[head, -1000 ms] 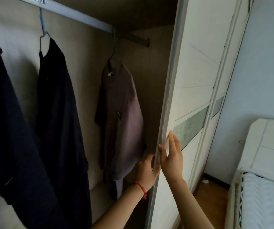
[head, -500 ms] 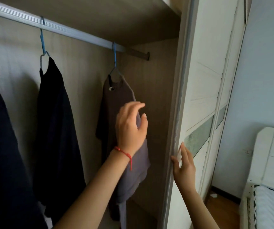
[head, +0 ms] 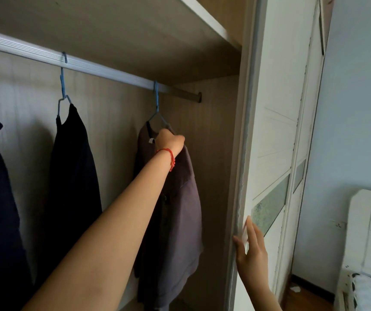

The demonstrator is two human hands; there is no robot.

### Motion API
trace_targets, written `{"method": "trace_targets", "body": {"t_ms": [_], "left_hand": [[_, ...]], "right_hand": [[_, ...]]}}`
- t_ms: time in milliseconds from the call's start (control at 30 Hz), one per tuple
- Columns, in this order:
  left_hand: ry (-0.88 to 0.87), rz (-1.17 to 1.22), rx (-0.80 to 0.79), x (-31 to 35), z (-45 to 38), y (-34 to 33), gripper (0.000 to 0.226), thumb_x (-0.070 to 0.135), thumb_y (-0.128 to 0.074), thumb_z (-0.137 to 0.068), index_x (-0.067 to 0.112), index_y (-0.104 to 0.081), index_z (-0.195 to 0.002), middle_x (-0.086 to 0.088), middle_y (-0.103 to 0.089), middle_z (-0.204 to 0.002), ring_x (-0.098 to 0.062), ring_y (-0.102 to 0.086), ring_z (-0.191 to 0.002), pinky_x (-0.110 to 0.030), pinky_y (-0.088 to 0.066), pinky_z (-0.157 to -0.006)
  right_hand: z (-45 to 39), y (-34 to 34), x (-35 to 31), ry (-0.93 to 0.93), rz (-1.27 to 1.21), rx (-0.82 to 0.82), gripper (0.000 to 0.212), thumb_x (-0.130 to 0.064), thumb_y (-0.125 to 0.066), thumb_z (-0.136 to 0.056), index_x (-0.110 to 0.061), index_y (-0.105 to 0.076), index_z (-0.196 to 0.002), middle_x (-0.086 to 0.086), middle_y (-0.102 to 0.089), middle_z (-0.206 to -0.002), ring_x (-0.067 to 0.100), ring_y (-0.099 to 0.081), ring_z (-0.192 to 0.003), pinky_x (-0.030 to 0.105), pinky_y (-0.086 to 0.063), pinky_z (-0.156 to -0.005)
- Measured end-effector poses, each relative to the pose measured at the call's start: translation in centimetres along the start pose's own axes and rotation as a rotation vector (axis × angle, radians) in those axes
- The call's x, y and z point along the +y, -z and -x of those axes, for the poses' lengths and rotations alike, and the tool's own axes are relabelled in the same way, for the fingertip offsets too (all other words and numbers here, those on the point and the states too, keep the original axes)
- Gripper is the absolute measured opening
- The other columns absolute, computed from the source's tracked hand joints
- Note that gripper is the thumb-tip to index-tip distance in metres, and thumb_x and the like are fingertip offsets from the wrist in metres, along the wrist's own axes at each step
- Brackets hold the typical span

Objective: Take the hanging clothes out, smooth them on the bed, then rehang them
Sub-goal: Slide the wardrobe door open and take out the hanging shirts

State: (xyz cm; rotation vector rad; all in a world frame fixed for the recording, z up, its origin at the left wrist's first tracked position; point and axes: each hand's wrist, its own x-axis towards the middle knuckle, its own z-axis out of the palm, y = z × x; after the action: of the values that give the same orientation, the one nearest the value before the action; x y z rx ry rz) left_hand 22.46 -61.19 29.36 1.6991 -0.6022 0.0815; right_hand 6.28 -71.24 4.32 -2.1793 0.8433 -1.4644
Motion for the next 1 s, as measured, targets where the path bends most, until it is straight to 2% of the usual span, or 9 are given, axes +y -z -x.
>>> {"method": "trace_targets", "body": {"t_ms": [100, 200, 400, 567, 700, 833, 933, 1000], "left_hand": [[0.024, -0.058, -0.020, 0.1, -0.5, -0.1, 0.039, 0.016, -0.051, -0.091, 0.001, -0.047, -0.126, -0.017, -0.055, -0.129, -0.031, -0.053, -0.118, -0.035, -0.045, -0.094], [0.004, -0.135, 0.016, 0.0, -1.0, 0.1, 0.036, 0.013, -0.048, -0.090, 0.000, -0.049, -0.124, -0.018, -0.057, -0.127, -0.033, -0.055, -0.115, -0.038, -0.049, -0.093], [-0.048, -0.272, 0.119, -0.1, -1.2, 0.9, 0.037, 0.012, -0.038, -0.096, 0.001, -0.044, -0.130, -0.018, -0.053, -0.131, -0.031, -0.054, -0.119, -0.034, -0.047, -0.092], [-0.087, -0.174, 0.187, -0.1, -1.2, 1.1, 0.035, 0.020, -0.034, -0.098, 0.000, -0.051, -0.121, -0.019, -0.060, -0.121, -0.031, -0.058, -0.113, -0.037, -0.049, -0.089], [-0.118, -0.088, 0.247, 0.8, -0.9, 1.2, 0.043, 0.030, -0.031, -0.098, -0.001, -0.058, -0.109, -0.017, -0.065, -0.108, -0.028, -0.064, -0.100, -0.029, -0.047, -0.073], [-0.181, -0.066, 0.238, 0.9, 1.0, 1.8, 0.034, 0.019, -0.039, -0.096, -0.004, -0.059, -0.109, -0.018, -0.063, -0.112, -0.029, -0.061, -0.105, -0.033, -0.049, -0.085], [-0.227, -0.022, 0.213, -0.5, 3.2, 1.8, 0.031, 0.018, -0.039, -0.097, -0.005, -0.059, -0.102, -0.020, -0.064, -0.107, -0.029, -0.062, -0.101, -0.028, -0.047, -0.075], [-0.243, 0.009, 0.205, -1.4, 4.5, 2.0, 0.026, 0.017, -0.040, -0.096, 0.000, -0.059, -0.087, -0.021, -0.065, -0.095, -0.029, -0.063, -0.091, -0.030, -0.045, -0.069]], "right_hand": [[-0.1, -0.1, 0.1, -0.004, 0.001, 0.005, 0.060, -0.014, -0.062, -0.085, -0.009, -0.037, -0.140, 0.014, -0.047, -0.140, 0.033, -0.047, -0.127, 0.038, -0.035, -0.101], [-0.1, 0.0, 0.1, 0.004, 0.000, 0.007, 0.060, -0.013, -0.062, -0.085, -0.009, -0.037, -0.140, 0.014, -0.047, -0.140, 0.034, -0.047, -0.127, 0.041, -0.037, -0.102], [0.0, -0.1, 0.1, 0.009, 0.008, 0.013, 0.060, -0.014, -0.062, -0.085, -0.009, -0.038, -0.140, 0.014, -0.048, -0.139, 0.034, -0.049, -0.125, 0.040, -0.039, -0.099], [0.0, -0.1, 0.1, 0.012, 0.022, 0.027, 0.058, -0.017, -0.061, -0.086, -0.009, -0.039, -0.139, 0.014, -0.048, -0.139, 0.035, -0.051, -0.123, 0.041, -0.041, -0.097], [0.1, 0.0, 0.1, 0.016, 0.017, 0.023, 0.057, -0.019, -0.060, -0.087, -0.009, -0.038, -0.139, 0.014, -0.048, -0.139, 0.035, -0.051, -0.123, 0.043, -0.040, -0.098], [0.1, -0.1, 0.3, 0.034, 0.023, 0.035, 0.057, -0.018, -0.060, -0.087, -0.008, -0.039, -0.139, 0.015, -0.049, -0.138, 0.035, -0.053, -0.121, 0.042, -0.042, -0.095], [0.1, -0.1, 0.2, 0.038, 0.025, 0.033, 0.056, -0.018, -0.059, -0.088, -0.008, -0.038, -0.139, 0.015, -0.049, -0.138, 0.035, -0.053, -0.120, 0.042, -0.045, -0.093], [0.1, 0.0, 0.1, 0.042, 0.024, 0.027, 0.056, -0.017, -0.059, -0.088, -0.007, -0.039, -0.139, 0.016, -0.049, -0.137, 0.035, -0.054, -0.120, 0.041, -0.044, -0.094]]}}
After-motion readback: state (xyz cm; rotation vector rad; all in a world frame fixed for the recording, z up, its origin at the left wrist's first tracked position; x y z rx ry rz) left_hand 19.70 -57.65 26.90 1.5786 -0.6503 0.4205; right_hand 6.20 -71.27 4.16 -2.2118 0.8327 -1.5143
